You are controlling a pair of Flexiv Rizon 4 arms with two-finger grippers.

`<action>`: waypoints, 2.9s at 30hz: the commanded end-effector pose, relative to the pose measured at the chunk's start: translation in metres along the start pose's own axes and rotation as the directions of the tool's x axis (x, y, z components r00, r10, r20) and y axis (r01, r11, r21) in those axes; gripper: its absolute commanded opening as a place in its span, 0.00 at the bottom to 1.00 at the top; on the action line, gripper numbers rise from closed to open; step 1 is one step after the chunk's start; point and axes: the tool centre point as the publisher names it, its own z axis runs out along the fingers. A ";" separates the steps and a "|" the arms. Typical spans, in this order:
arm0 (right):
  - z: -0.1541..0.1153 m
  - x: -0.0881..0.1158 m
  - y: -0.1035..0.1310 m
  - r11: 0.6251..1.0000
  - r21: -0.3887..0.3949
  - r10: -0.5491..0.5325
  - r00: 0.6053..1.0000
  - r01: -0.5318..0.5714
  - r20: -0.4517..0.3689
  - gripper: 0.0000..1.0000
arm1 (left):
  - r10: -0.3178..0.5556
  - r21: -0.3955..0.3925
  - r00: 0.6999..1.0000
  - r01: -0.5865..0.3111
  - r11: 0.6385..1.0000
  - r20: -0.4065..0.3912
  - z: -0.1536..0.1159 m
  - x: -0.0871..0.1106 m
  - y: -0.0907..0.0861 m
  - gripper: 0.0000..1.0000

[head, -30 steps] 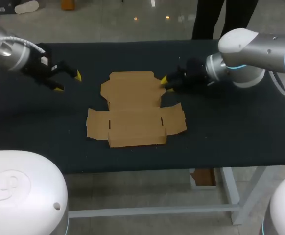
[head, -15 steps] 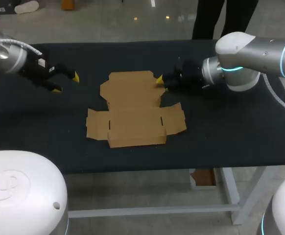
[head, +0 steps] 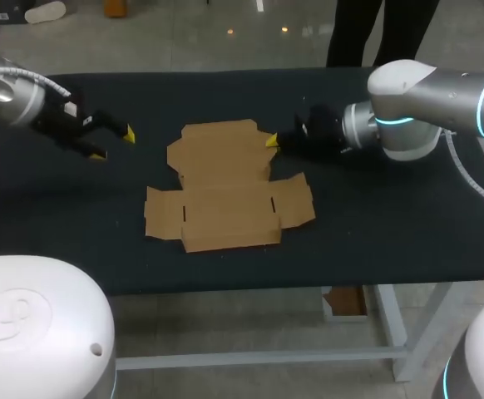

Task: Assemble the packaging by folding the flat box into shape, placing the metal phone stand inside, and closing the box properly

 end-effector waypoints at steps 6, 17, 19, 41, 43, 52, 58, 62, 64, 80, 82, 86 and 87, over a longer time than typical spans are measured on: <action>0.004 0.007 -0.007 0.994 -0.066 -0.099 0.984 0.090 -0.147 0.00 | 0.023 -0.037 0.996 -0.026 0.999 -0.081 0.005 -0.001 -0.007 1.00; -0.023 0.045 -0.006 0.974 -0.122 -0.212 0.956 0.190 -0.203 0.00 | 0.146 0.030 0.979 -0.144 0.989 -0.140 0.020 0.009 -0.010 1.00; -0.029 0.051 -0.006 0.970 -0.131 -0.227 0.952 0.204 -0.206 0.00 | 0.168 0.055 0.977 -0.162 0.985 -0.134 0.022 0.011 -0.011 1.00; -0.047 0.072 -0.006 0.951 -0.133 -0.303 0.929 0.280 -0.214 0.00 | 0.205 0.107 0.966 -0.189 0.976 -0.157 0.025 0.015 -0.015 1.00; -0.047 0.072 -0.006 0.951 -0.133 -0.303 0.929 0.280 -0.214 0.00 | 0.241 0.113 0.954 -0.223 0.968 -0.179 0.032 0.019 -0.016 1.00; -0.057 0.088 -0.010 0.918 -0.191 -0.387 0.891 0.348 -0.239 0.00 | 0.394 0.205 0.902 -0.358 0.911 -0.176 0.044 0.027 -0.037 1.00; -0.064 0.098 -0.011 0.899 -0.230 -0.427 0.860 0.372 -0.278 0.00 | 0.495 0.306 0.849 -0.429 0.850 -0.184 0.046 0.034 -0.049 1.00; -0.068 0.103 -0.011 0.887 -0.260 -0.450 0.840 0.381 -0.303 0.00 | 0.544 0.351 0.813 -0.458 0.817 -0.205 0.049 0.041 -0.056 1.00; -0.067 0.106 -0.012 0.883 -0.263 -0.458 0.833 0.388 -0.311 0.00 | 0.565 0.369 0.794 -0.467 0.803 -0.225 0.051 0.046 -0.058 1.00; -0.068 0.115 -0.005 0.865 -0.312 -0.487 0.804 0.392 -0.340 0.00 | 0.677 0.409 0.653 -0.545 0.732 -0.341 0.064 0.083 -0.069 0.89; -0.067 0.116 -0.004 0.864 -0.315 -0.491 0.800 0.393 -0.345 0.00 | 0.684 0.407 0.639 -0.553 0.727 -0.352 0.066 0.087 -0.070 0.87; -0.065 0.119 -0.003 0.858 -0.325 -0.501 0.789 0.397 -0.357 0.00 | 0.694 0.415 0.611 -0.558 0.719 -0.381 0.071 0.095 -0.069 0.81; -0.065 0.120 -0.003 0.857 -0.327 -0.503 0.787 0.398 -0.359 0.00 | 0.694 0.419 0.601 -0.554 0.719 -0.397 0.072 0.096 -0.069 0.77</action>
